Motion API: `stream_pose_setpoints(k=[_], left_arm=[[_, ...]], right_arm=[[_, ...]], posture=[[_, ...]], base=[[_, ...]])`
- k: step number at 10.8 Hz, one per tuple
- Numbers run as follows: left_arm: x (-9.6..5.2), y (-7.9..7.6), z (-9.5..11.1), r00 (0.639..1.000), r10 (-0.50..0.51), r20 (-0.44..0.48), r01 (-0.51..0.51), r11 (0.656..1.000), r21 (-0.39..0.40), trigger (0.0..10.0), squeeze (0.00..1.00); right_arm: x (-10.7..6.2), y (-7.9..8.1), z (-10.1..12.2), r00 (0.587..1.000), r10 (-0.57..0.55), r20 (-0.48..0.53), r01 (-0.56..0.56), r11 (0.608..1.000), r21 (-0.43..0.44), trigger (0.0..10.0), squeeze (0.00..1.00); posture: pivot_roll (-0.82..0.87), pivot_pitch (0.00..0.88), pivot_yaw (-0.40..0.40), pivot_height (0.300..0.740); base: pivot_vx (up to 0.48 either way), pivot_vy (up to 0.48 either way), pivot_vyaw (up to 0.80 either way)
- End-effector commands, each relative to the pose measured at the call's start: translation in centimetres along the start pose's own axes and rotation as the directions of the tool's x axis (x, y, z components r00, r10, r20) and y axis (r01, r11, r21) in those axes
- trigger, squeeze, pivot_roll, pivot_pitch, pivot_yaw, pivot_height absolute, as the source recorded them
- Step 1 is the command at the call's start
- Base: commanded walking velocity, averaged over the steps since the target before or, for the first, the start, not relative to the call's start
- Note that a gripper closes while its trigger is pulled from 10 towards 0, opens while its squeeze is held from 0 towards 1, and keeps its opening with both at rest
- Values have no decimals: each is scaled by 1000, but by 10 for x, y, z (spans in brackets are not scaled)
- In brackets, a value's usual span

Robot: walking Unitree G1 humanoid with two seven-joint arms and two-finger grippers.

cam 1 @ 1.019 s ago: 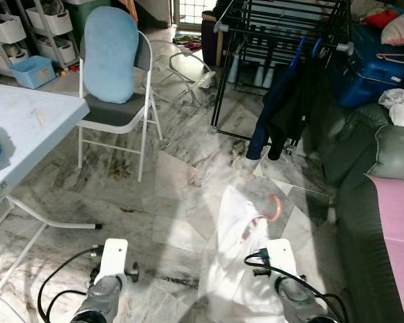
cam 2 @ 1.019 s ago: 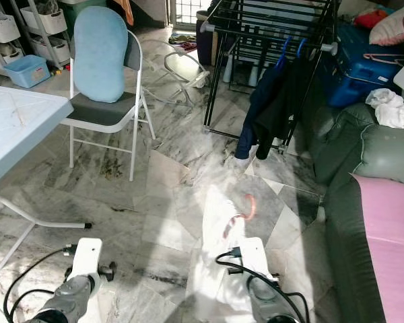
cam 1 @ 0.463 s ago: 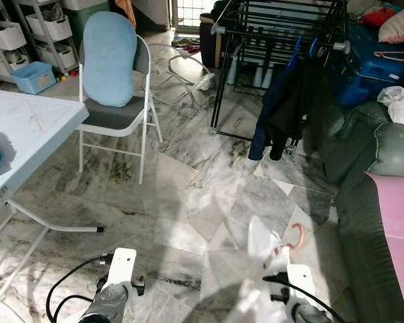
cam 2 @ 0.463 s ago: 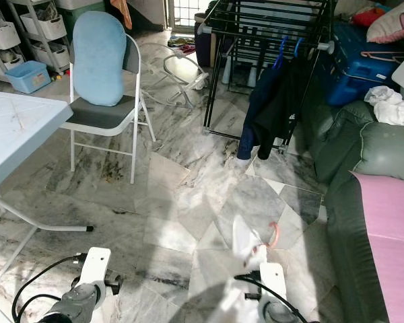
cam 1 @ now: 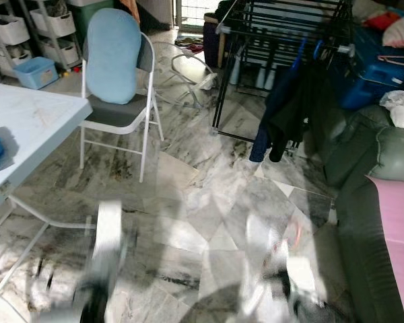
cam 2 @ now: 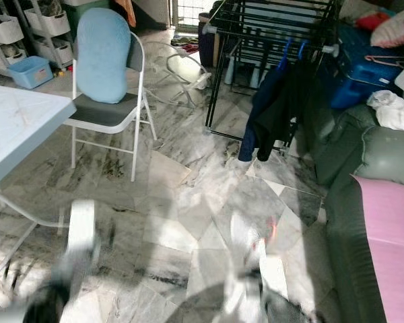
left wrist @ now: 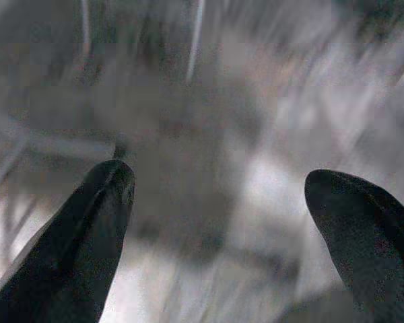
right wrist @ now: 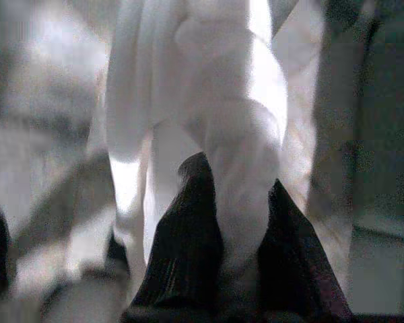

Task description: Hang hanger

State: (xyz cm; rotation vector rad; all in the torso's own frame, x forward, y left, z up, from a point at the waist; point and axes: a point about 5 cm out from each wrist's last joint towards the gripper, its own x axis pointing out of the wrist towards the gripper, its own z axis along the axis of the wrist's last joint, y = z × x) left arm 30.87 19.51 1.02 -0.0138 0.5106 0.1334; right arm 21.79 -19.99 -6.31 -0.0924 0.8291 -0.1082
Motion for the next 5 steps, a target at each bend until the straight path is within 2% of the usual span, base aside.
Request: stream_pose_setpoints(k=[1,2,3,4,5], left_arm=[[4,-10,21,996,-25,84,27,999,-23,10000,0],[6,-20,40,987,-38,156,46,998,-47,10000,0],[6,-24,49,980,-43,193,52,998,-43,10000,0],[5,-26,44,983,-51,178,52,999,0,10000,0],[4,-25,27,991,-49,125,45,998,35,10000,0]], right_arm=[[5,-9,45,986,-47,160,36,997,75,10000,0],[5,-14,86,953,-74,294,43,993,110,10000,0],[3,-17,105,929,-86,359,46,992,118,10000,0],[3,-17,108,922,-95,375,51,991,127,10000,0],[3,-17,102,927,-105,360,59,989,136,10000,0]], posture=[[-71,0,-58,740],[-87,0,-49,740],[-107,0,-36,740],[-119,0,-25,740],[-123,0,-21,740]], base=[[0,0,0],[0,0,0],[0,0,0],[0,0,0],[0,0,0]])
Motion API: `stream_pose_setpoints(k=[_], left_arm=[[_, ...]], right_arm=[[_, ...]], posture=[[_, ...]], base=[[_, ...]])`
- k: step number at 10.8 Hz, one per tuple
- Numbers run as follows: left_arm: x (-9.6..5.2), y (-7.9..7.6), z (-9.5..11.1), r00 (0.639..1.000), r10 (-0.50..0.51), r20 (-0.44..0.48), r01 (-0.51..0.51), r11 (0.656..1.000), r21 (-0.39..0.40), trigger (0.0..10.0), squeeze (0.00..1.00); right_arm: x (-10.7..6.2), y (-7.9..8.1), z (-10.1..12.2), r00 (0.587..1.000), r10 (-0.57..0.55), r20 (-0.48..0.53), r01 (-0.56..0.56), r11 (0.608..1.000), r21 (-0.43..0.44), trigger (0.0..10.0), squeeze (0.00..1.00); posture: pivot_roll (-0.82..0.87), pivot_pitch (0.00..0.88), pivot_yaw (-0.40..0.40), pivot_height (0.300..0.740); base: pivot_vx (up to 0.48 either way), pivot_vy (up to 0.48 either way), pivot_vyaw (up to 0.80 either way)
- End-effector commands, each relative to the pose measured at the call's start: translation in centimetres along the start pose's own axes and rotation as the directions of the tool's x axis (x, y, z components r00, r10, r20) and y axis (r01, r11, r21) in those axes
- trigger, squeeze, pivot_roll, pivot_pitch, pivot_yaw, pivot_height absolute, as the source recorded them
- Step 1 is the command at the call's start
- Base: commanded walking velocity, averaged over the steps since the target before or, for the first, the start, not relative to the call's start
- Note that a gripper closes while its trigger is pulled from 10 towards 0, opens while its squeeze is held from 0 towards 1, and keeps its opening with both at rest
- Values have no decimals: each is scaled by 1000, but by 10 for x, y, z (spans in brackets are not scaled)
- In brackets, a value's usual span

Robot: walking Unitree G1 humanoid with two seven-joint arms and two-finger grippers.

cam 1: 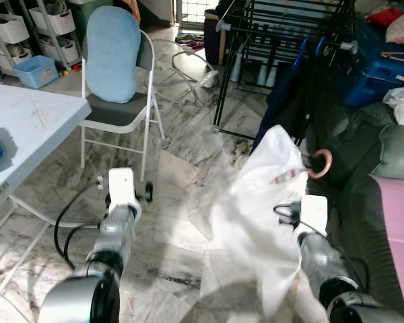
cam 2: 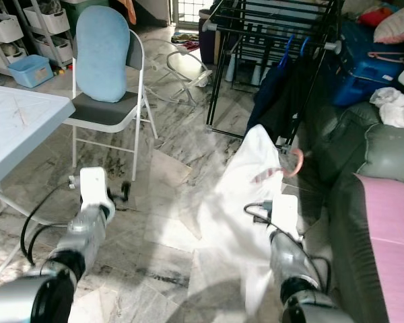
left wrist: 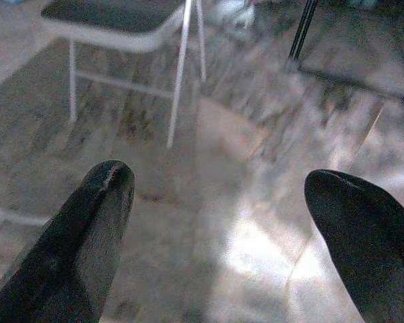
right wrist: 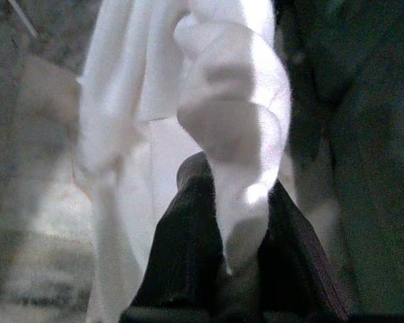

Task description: Hang hanger

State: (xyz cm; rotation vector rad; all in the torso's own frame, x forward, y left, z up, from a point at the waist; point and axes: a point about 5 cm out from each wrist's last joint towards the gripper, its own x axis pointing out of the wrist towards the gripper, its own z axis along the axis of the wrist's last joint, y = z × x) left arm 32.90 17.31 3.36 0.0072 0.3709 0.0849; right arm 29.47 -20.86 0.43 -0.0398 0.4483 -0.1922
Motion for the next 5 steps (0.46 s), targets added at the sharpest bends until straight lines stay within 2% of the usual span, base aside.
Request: stream_pose_setpoints(k=[1,2,3,5], left_arm=[[-7,1,-24,996,0,-91,5,999,47,10000,0],[-17,3,-49,985,0,-174,17,995,97,10000,0],[-29,5,-74,967,11,-256,19,994,112,10000,0],[-47,7,-104,936,19,-351,49,982,184,10000,0]], right_arm=[[-3,-3,-11,999,-20,-34,20,1000,10,10000,0],[-9,-1,-25,996,-12,-83,12,1000,7,10000,0],[-15,1,-42,990,1,-138,-3,1000,-15,10000,0],[-24,5,-61,976,28,-215,-41,998,-56,10000,0]], posture=[[-128,0,-17,740],[-128,0,-17,740],[-121,0,-21,740],[-117,0,-27,740]], base=[[0,0,0],[0,0,0],[0,0,0],[0,0,0]])
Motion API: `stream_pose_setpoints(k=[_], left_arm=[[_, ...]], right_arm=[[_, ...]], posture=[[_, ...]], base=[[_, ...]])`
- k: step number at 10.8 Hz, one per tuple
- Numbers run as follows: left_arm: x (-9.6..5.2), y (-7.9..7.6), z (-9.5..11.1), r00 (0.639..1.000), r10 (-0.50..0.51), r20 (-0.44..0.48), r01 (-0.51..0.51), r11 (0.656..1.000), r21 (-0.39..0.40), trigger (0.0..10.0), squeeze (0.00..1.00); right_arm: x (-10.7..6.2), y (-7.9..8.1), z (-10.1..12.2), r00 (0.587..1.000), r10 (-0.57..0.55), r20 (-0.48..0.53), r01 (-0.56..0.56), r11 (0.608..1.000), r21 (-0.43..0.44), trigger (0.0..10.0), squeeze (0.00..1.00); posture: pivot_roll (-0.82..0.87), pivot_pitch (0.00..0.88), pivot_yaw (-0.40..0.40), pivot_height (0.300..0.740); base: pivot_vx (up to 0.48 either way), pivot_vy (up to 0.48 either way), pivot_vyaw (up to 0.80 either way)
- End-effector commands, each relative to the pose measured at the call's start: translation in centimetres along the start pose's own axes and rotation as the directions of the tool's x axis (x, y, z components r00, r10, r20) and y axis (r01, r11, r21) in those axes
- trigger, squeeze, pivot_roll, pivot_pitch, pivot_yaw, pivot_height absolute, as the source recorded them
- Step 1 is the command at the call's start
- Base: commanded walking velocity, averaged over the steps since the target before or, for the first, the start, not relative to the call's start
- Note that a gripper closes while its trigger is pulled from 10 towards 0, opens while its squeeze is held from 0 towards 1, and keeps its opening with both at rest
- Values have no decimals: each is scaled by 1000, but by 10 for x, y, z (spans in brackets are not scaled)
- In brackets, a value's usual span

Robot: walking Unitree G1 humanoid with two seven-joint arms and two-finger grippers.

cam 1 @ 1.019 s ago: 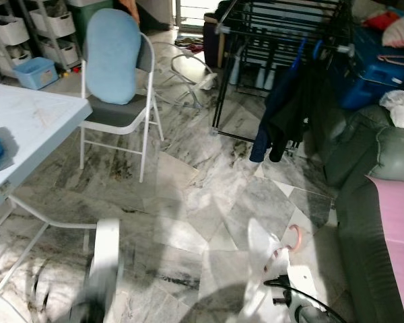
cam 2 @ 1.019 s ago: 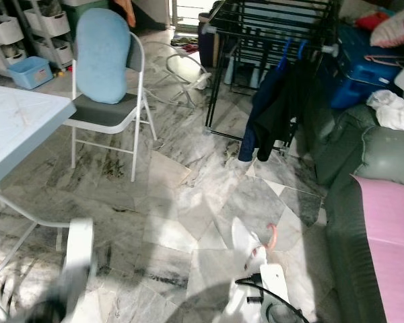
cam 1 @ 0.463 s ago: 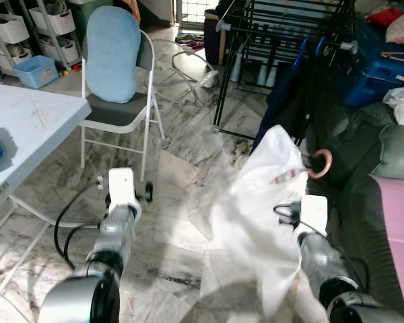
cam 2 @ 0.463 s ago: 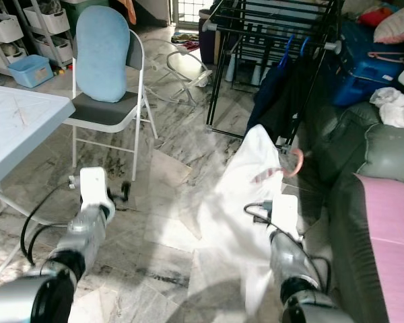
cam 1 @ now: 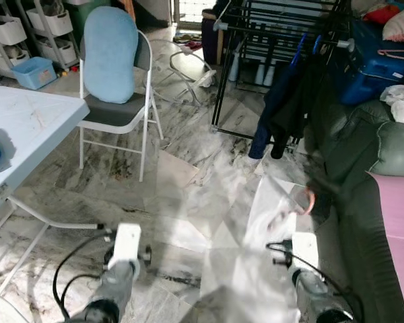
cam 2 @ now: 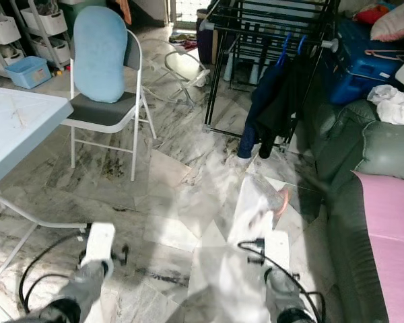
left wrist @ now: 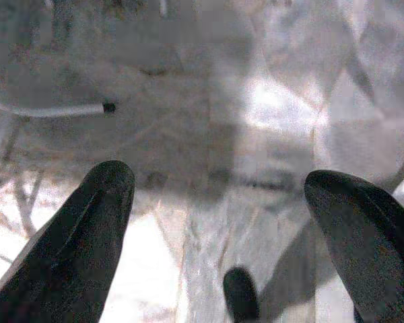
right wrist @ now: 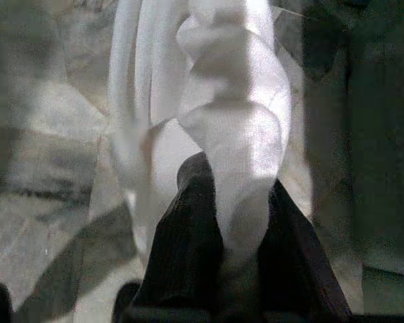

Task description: Hang hanger

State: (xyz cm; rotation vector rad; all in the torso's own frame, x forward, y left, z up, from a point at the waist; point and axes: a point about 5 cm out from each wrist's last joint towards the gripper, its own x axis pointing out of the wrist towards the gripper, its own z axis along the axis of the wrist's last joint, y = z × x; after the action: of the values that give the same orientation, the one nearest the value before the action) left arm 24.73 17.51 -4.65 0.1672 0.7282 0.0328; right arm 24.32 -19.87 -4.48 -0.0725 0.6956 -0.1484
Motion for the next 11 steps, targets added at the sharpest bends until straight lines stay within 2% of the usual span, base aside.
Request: stream_pose_setpoints(k=[1,5,7,9,11], left_arm=[[-3,2,-15,999,7,-48,-5,999,37,10000,0],[-5,6,-23,996,9,-84,-4,998,64,10000,0],[-6,8,-26,995,10,-101,-3,998,66,10000,0],[-7,11,-32,992,12,-127,-4,998,63,10000,0],[-10,11,-40,988,9,-154,1,998,67,10000,0]], right_arm=[[0,2,-2,1000,17,-9,-17,1000,-19,10000,0],[-6,3,-23,995,38,-92,-44,997,-68,10000,0],[-8,4,-30,992,46,-120,-52,997,-51,10000,0],[-9,6,-35,989,57,-138,-57,998,7,10000,0],[-10,10,-37,987,70,-145,-70,998,1,10000,0]], posture=[[-123,0,-28,740],[-114,0,-35,740],[-113,0,-37,740],[-114,0,-33,740],[-116,0,-31,740]], base=[[0,0,0],[0,0,0],[0,0,0],[0,0,0],[0,0,0]])
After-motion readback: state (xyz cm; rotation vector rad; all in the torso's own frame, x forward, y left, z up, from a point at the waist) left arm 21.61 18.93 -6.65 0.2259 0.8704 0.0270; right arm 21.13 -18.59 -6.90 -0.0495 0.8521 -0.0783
